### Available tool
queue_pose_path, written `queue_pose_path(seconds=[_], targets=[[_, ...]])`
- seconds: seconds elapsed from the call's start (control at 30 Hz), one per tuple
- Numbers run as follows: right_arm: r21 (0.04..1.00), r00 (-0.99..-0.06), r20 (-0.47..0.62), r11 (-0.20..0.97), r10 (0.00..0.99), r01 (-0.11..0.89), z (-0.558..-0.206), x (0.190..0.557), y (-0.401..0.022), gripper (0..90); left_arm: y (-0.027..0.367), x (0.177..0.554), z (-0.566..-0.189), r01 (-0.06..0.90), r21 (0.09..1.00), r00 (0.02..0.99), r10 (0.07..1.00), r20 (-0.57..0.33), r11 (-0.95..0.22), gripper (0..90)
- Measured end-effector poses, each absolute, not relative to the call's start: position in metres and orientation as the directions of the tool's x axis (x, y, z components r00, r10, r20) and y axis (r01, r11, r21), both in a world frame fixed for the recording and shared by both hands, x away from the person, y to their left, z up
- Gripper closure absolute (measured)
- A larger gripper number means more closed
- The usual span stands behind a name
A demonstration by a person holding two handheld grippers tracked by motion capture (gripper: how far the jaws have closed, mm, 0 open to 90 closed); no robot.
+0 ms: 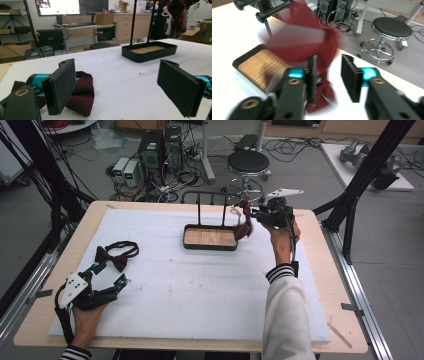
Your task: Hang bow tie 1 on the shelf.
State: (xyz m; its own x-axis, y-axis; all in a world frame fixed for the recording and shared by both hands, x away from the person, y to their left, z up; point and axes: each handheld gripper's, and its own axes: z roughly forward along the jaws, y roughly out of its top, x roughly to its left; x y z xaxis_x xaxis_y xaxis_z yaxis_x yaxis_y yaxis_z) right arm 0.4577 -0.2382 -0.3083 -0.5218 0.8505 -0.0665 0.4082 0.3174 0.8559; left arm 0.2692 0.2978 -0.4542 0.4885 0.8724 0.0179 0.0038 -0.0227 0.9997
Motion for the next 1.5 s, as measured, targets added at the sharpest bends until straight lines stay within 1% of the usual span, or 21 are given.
queue_pose_path(seconds=[0.03, 0.07, 0.13, 0.2, 0.33, 0.6, 0.67, 0.77, 0.87, 0.97, 1.2, 1.27, 1.43, 1.5], targets=[[0.852, -0.522, -0.057, 0.314, 0.851, 0.42, -0.309, 0.458, -0.237, 52.8, 0.298, 0.269, -0.454, 0.003, 1.0, 0.488, 0.872, 0.018, -0.022, 16.0], [0.849, -0.52, -0.05, 0.31, 0.853, 0.427, -0.309, 0.458, -0.237, 46.8, 0.298, 0.269, -0.454, 0.003, 1.0, 0.488, 0.872, 0.018, -0.022, 16.0], [0.85, -0.527, -0.014, 0.288, 0.85, 0.442, -0.311, 0.459, -0.236, 37.6, 0.298, 0.269, -0.454, 0.004, 1.0, 0.489, 0.872, 0.017, -0.022, 16.0], [0.85, -0.524, -0.006, 0.28, 0.851, 0.446, -0.311, 0.458, -0.236, 27.9, 0.298, 0.269, -0.454, 0.004, 1.0, 0.489, 0.872, 0.018, -0.023, 16.0], [0.86, -0.534, 0.002, 0.271, 0.846, 0.433, -0.308, 0.455, -0.237, 19.1, 0.298, 0.269, -0.454, 0.006, 1.0, 0.489, 0.872, 0.013, -0.018, 16.0], [0.874, -0.562, 0.028, 0.253, 0.826, 0.416, -0.297, 0.438, -0.243, 12.5, 0.298, 0.27, -0.454, 0.008, 1.0, 0.49, 0.872, 0.009, -0.015, 16.0], [0.883, -0.568, 0.024, 0.248, 0.823, 0.398, -0.293, 0.432, -0.246, 12.4, 0.298, 0.27, -0.454, 0.008, 1.0, 0.49, 0.872, 0.011, -0.017, 16.0], [0.918, -0.578, 0.029, 0.207, 0.816, 0.339, -0.292, 0.418, -0.253, 12.4, 0.298, 0.27, -0.454, 0.011, 1.0, 0.491, 0.871, 0.012, -0.02, 16.0], [0.911, -0.58, 0.031, 0.215, 0.814, 0.35, -0.29, 0.406, -0.259, 11.9, 0.298, 0.27, -0.454, 0.01, 1.0, 0.49, 0.871, 0.014, -0.022, 16.0], [0.936, -0.587, 0.039, 0.176, 0.808, 0.305, -0.29, 0.391, -0.263, 11.9, 0.298, 0.27, -0.454, 0.011, 1.0, 0.49, 0.872, 0.012, -0.02, 16.0], [0.948, -0.603, 0.038, 0.162, 0.797, 0.273, -0.301, 0.36, -0.261, 11.6, 0.298, 0.271, -0.454, 0.016, 1.0, 0.489, 0.872, 0.013, -0.023, 16.0], [0.955, -0.609, 0.027, 0.159, 0.793, 0.25, -0.306, 0.35, -0.259, 11.6, 0.298, 0.271, -0.454, 0.016, 1.0, 0.489, 0.872, 0.012, -0.023, 16.0], [0.965, -0.601, 0.013, 0.147, 0.799, 0.215, -0.318, 0.333, -0.255, 11.6, 0.297, 0.271, -0.454, 0.016, 1.0, 0.489, 0.872, 0.013, -0.024, 16.0], [0.97, -0.591, 0.011, 0.134, 0.806, 0.201, -0.328, 0.321, -0.255, 11.6, 0.297, 0.271, -0.454, 0.017, 1.0, 0.488, 0.873, 0.014, -0.025, 16.0]])
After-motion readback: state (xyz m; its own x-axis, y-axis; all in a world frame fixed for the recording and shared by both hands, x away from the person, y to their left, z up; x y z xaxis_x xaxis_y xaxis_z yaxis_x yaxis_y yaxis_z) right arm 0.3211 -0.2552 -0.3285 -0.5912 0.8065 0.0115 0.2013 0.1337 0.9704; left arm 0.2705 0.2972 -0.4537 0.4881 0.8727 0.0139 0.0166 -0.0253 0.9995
